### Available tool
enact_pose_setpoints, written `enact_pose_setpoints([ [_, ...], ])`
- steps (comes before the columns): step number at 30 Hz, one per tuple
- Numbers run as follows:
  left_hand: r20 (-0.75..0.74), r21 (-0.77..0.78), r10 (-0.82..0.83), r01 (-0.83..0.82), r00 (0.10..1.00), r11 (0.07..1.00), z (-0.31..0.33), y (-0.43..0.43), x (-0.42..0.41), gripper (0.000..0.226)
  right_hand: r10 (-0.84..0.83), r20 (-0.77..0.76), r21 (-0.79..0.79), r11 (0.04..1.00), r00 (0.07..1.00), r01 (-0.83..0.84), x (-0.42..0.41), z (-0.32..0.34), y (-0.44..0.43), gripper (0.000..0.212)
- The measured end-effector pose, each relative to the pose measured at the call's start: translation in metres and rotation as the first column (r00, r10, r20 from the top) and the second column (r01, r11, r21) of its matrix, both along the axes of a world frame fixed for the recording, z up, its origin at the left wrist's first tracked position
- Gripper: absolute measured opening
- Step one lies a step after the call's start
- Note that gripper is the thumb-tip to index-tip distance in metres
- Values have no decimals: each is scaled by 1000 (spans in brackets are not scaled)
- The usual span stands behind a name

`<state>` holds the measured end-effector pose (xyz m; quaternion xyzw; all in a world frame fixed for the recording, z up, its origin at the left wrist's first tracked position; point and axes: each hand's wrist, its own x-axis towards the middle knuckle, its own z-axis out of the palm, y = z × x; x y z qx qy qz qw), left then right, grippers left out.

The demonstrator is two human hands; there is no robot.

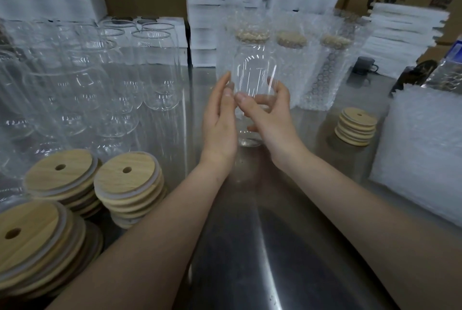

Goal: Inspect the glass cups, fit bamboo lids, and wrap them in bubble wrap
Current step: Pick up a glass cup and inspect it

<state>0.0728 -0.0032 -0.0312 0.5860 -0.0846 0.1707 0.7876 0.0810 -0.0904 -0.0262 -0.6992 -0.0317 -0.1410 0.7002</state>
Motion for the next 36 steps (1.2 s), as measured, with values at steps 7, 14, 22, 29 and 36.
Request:
enact_pose_setpoints([
  [7, -190, -252, -281, 230, 941, 940, 2, 8, 7, 51, 184, 5, 78, 980, 983, -184, 0, 3, -4, 59],
  [14, -244, -405, -334, 217, 911, 888, 0, 15, 10, 76, 280, 33, 37, 959, 959, -281, -6, 11, -7, 46],
  [22, -275, -360, -306, 197, 911, 912, -4, 20, 15, 73, 296, 53, 16, 955, 954, -297, -3, 12, -15, 69],
  [29, -262, -404, -339, 216, 904, 889, -5, 19, 16, 78, 372, 36, 69, 925, 928, -373, 0, 11, -17, 40],
  [36, -288, -445, -290, 141, 913, 884, -5, 18, 18, 71, 127, 96, -325, 941, 987, -90, -8, 11, -5, 42],
])
